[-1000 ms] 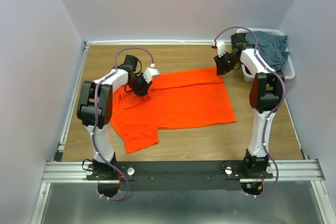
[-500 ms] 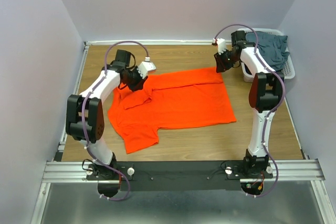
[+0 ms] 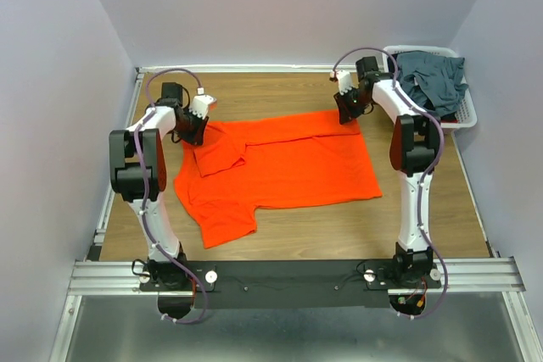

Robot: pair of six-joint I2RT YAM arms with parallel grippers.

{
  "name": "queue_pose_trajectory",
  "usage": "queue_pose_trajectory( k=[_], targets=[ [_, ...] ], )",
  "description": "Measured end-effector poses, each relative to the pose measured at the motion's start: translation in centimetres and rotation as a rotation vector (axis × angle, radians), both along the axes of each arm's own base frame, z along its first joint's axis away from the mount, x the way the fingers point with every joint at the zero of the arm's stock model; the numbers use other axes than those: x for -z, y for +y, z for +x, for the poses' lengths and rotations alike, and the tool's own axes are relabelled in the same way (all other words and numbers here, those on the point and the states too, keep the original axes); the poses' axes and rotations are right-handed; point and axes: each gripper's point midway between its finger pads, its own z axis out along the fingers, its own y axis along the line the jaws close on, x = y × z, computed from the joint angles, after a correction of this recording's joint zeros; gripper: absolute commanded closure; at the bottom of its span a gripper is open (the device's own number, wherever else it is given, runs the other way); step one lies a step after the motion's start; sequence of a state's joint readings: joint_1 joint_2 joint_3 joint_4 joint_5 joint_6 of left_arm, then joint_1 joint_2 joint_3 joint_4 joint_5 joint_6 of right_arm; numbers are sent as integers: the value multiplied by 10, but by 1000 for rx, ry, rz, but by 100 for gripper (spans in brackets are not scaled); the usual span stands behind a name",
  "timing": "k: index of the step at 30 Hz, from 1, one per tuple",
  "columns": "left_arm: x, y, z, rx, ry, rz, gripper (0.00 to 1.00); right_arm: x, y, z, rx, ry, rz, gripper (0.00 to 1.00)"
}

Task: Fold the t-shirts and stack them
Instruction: Fold the tshirt

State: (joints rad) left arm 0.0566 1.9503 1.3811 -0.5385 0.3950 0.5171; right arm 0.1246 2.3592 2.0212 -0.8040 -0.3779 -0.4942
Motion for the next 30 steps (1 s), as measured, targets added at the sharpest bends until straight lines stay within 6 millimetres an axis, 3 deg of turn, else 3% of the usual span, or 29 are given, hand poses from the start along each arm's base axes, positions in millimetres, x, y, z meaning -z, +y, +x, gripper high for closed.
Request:
queue_pose_trajectory(
  k=[2, 7, 12, 15, 18, 21, 22, 23, 26, 27, 30],
  targets=[
    [16, 2, -2, -15, 39, 7, 73, 13, -3, 1, 12, 17, -23, 72],
    [15, 9, 28, -51, 15, 11, 73, 13, -13, 16, 62, -10, -72, 72],
    [13, 12, 77, -71, -40, 7, 73, 12, -22, 45, 119, -75, -122, 72],
    [11, 14, 102, -78, -69, 6, 71, 10, -23, 65, 143, -126, -128, 66],
    [7, 15, 121, -80, -88, 10, 63, 8, -23, 73, 150, -148, -129, 53],
    [-2, 15, 120, -68, -84, 10, 51, 7, -23, 72, 145, -150, -129, 40],
    [-8, 13, 119, -55, -89, 3, 44, 4, -24, 68, 140, -148, -126, 33],
    [-16, 11, 116, -37, -95, -2, 41, 1, -24, 59, 133, -131, -123, 16],
    [-48, 4, 95, 28, -122, -15, 36, -25, -23, 32, 97, -121, -106, 13],
    [-72, 2, 83, 57, -153, -17, 36, -36, -23, 25, 84, -129, -100, 13],
    [-120, -5, 49, 144, -242, -4, 36, -95, -22, -6, 30, -205, -89, 15]
  ],
)
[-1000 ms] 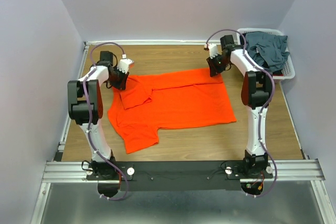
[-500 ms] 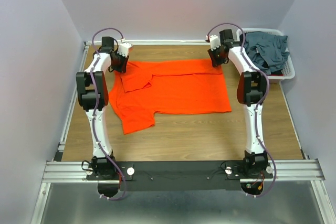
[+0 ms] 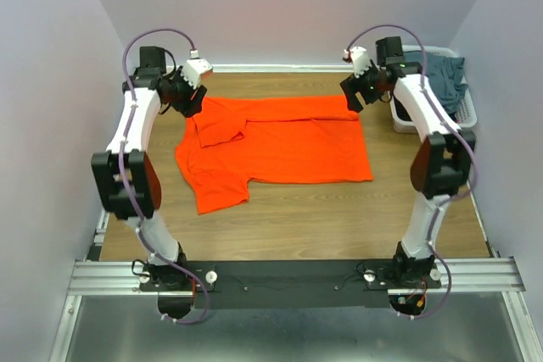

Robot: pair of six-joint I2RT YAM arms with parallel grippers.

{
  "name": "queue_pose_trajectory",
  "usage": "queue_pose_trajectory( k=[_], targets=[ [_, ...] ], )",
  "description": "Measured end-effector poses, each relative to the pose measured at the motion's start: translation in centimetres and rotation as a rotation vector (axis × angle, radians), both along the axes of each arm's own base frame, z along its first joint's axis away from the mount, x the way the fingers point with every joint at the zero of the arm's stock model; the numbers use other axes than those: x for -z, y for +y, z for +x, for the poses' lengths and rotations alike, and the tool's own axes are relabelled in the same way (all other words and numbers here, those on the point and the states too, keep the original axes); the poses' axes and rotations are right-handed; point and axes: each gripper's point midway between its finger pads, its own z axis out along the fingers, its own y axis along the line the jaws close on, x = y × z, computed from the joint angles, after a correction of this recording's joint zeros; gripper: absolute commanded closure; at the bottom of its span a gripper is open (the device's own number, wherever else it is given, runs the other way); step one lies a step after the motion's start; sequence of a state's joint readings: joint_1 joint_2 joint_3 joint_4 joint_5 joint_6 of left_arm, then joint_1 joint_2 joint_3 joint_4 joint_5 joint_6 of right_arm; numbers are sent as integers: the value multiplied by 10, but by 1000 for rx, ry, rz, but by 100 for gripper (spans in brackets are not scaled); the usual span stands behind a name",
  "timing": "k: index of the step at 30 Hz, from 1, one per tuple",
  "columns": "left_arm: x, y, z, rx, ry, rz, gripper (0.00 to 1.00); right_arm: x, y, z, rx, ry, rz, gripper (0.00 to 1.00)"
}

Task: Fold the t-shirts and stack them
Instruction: Fold the tshirt

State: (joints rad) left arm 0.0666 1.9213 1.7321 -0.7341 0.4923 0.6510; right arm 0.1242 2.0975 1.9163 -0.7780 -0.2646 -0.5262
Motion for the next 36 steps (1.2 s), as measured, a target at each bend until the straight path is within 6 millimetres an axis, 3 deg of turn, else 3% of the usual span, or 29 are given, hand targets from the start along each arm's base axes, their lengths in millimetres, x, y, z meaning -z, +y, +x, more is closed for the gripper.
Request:
queue_pose_trajectory(
  k=[1, 3, 6, 8, 10, 12, 14, 19, 31, 36],
  targets=[
    [-17, -3, -17, 42, -40, 12, 36, -17, 0, -11, -20, -23, -3, 17],
    [-33, -8, -47, 105, -80, 28, 37, -38, 0, -32, -63, -50, -16, 20],
    [-18, -12, -88, 174, -49, 44, 39, -44, 3, -77, -136, -25, -40, 31],
    [16, -13, -118, 217, 33, 49, 40, -28, 5, -102, -173, 40, -53, 40],
    [52, -14, -147, 245, 134, 43, 41, 4, 7, -132, -212, 148, -72, 48],
    [75, -15, -172, 261, 209, 36, 41, 35, 8, -162, -244, 253, -89, 52],
    [82, -16, -187, 270, 240, 35, 41, 57, 7, -186, -266, 329, -112, 54],
    [72, -16, -192, 281, 190, 50, 41, 83, 2, -221, -299, 408, -166, 57],
    [70, -15, -191, 282, 173, 61, 41, 102, -15, -221, -313, 373, -263, 60],
    [75, -12, -192, 288, 173, 80, 41, 110, -22, -219, -319, 356, -298, 73]
  ],
)
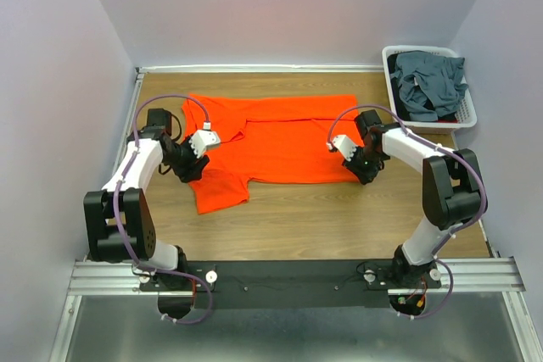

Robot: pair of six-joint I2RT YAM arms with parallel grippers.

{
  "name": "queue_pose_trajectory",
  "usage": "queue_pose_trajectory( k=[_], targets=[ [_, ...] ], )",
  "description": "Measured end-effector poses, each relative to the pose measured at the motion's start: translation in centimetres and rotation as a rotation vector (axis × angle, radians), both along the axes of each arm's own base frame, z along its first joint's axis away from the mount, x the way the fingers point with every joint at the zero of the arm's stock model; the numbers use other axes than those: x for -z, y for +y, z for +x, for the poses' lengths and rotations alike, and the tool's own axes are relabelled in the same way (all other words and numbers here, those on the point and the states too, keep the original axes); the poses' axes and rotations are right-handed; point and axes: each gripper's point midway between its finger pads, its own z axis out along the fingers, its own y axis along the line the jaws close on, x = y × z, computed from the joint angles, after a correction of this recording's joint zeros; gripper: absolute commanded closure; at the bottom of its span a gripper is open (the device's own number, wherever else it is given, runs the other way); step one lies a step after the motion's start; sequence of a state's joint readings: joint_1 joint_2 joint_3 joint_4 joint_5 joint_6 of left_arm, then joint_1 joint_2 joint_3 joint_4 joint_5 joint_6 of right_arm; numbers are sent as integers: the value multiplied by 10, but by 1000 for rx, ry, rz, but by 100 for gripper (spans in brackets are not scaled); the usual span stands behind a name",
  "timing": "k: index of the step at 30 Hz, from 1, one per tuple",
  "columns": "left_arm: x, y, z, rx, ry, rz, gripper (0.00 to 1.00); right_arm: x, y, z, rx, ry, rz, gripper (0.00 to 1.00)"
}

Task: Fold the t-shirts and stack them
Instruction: Fold the tshirt

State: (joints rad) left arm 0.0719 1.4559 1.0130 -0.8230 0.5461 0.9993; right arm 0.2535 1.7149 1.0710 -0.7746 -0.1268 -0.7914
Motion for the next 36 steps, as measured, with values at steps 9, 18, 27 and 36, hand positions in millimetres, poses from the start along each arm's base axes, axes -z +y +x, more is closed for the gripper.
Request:
queue_pose_trajectory(
  k=[9, 18, 27, 36],
  targets=[
    [27, 14, -9, 12, 14, 92, 44, 5, -3, -1, -7, -5, -12, 99],
    [46, 20, 0, 28, 3, 165, 44, 5, -4, 0, 0, -8, -17, 99],
    [66, 23, -10, 70, 33, 218, 42, 5, -5, 1, 2, -11, -25, 99],
    [48, 21, -18, 100, 26, 228, 39, 5, -5, 1, 2, -10, -25, 99]
  ],
)
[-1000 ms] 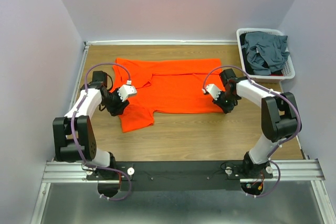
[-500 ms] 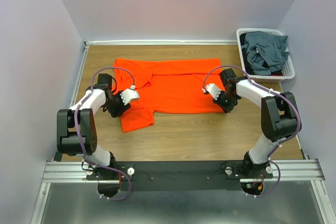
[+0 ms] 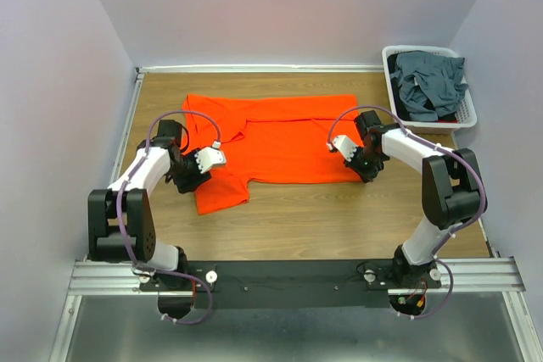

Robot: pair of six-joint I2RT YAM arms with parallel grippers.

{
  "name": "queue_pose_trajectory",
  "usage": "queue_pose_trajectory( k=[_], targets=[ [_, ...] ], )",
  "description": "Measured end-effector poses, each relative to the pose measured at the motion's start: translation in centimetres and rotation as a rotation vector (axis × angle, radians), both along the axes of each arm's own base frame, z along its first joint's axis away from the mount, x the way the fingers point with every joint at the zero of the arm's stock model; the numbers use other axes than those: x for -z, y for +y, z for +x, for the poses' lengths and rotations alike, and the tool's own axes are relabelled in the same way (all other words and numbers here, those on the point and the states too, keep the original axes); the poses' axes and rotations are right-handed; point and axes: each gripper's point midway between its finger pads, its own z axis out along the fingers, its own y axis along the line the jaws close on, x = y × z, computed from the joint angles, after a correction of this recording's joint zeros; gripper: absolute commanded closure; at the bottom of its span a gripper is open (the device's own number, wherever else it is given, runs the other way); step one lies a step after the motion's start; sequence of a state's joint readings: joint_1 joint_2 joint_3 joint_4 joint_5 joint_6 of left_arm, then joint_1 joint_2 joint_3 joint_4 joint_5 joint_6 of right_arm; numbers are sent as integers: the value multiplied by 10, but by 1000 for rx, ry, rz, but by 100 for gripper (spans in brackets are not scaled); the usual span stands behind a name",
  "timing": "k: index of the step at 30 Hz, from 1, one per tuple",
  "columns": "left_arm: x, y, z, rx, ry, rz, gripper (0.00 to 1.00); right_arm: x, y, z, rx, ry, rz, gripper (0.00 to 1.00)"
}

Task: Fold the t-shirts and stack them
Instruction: Fold the tshirt

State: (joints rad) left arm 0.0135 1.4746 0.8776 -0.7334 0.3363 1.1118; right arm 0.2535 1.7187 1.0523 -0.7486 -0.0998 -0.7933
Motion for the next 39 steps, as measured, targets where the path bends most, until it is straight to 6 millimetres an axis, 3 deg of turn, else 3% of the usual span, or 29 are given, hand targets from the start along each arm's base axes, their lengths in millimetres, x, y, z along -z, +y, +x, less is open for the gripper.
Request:
queue_pose_trajectory(
  k=[7, 16, 19, 20, 26, 29, 39],
  targets=[
    [-13, -14, -10, 52, -1, -12, 39, 0, 0, 0, 1, -1, 1, 100],
    [9, -23, -18, 58, 79, -21, 43, 0, 0, 0, 0, 0, 1, 99],
    [20, -24, -27, 60, 110, -20, 51, 0, 0, 0, 0, 0, 0, 99],
    [21, -24, -27, 58, 108, -18, 62, 0, 0, 0, 0, 0, 0, 100],
    [20, -25, -26, 55, 90, -19, 95, -1, 0, 0, 0, -3, -2, 100],
    [18, -25, -33, 53, 103, -18, 100, -5, -1, 1, 1, -17, -1, 99],
    [-13, -23, -48, 46, 67, -20, 100, -42, 0, 7, 10, -138, 27, 100]
  ],
)
